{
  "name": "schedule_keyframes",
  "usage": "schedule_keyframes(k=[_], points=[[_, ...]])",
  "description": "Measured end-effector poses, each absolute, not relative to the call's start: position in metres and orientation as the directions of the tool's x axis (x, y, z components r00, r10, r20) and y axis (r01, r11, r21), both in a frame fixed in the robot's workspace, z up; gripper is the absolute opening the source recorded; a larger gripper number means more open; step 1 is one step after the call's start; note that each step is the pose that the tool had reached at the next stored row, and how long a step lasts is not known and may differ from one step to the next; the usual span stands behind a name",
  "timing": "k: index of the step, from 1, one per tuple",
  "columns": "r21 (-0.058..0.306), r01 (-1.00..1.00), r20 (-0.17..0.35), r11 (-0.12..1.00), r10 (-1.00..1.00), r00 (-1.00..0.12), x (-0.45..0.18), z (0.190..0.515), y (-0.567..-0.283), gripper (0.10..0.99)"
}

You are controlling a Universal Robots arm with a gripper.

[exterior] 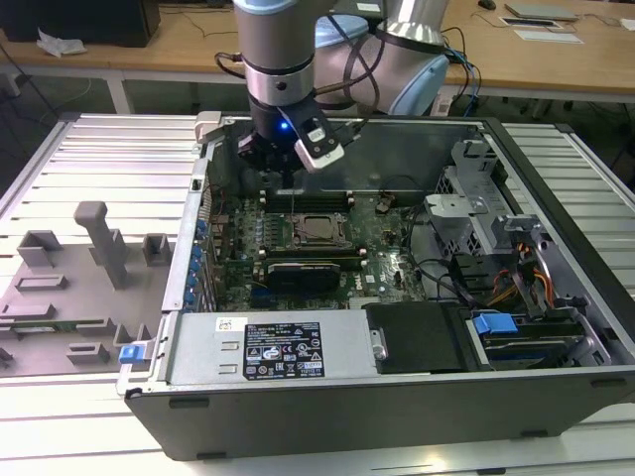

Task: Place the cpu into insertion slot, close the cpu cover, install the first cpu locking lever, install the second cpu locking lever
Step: 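Install the first cpu locking lever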

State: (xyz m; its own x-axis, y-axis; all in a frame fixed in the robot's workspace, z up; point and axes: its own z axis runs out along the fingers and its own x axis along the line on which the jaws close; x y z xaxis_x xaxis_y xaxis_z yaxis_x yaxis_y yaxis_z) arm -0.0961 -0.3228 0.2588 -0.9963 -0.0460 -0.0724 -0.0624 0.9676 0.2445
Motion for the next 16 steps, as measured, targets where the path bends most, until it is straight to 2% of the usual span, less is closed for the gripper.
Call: schedule_keyframes(k=[11,16], points=[[0.24,-0.06,-0.064,0.969,-0.046,-0.997,-0.056,0.258,-0.322,0.106],[0.236,-0.076,-0.129,0.969,-0.046,-0.991,-0.059,0.255,-0.322,0.106]])
